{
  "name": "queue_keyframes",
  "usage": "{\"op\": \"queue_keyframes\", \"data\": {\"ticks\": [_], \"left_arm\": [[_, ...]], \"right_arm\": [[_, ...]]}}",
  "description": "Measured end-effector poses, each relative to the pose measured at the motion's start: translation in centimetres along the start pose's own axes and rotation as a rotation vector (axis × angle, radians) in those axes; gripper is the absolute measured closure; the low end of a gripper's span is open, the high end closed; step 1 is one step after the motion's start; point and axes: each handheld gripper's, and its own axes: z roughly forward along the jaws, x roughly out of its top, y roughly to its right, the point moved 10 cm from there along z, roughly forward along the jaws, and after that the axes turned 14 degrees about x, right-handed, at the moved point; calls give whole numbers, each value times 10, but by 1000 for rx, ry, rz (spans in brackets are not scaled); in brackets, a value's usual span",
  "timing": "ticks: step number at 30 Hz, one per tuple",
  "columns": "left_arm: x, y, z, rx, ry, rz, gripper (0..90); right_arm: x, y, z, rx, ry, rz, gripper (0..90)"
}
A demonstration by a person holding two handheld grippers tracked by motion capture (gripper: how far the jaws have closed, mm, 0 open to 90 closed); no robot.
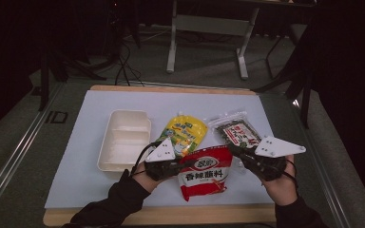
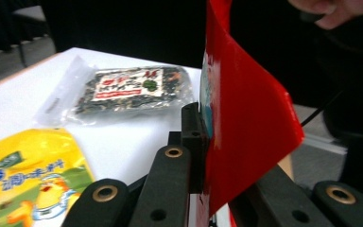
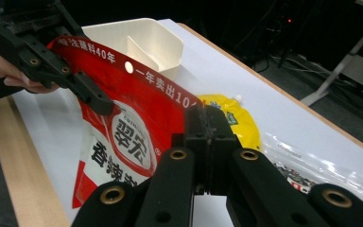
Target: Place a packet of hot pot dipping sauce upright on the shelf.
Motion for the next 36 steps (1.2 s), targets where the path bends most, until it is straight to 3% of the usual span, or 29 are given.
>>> {"op": "queue_keyframes", "data": {"ticks": [6,9,19,27,36], "left_arm": [[8,5,-4,6,4,27,900],[12,6,-7,5,9,21,900],[16,6,-17,-7,-6,26,900],[18,6,-19,-3,-3,17,900],[23,4,-23,-6,19,2,900]], "right_arm": [[2,-3,-8,7,17,-3,900],[4,-4,-11,9,23,-10,899],[8,-6,-10,65,59,12,876],[1,-2,2,121,86,44,623],[-9,-6,17,190,65,46,515]]}}
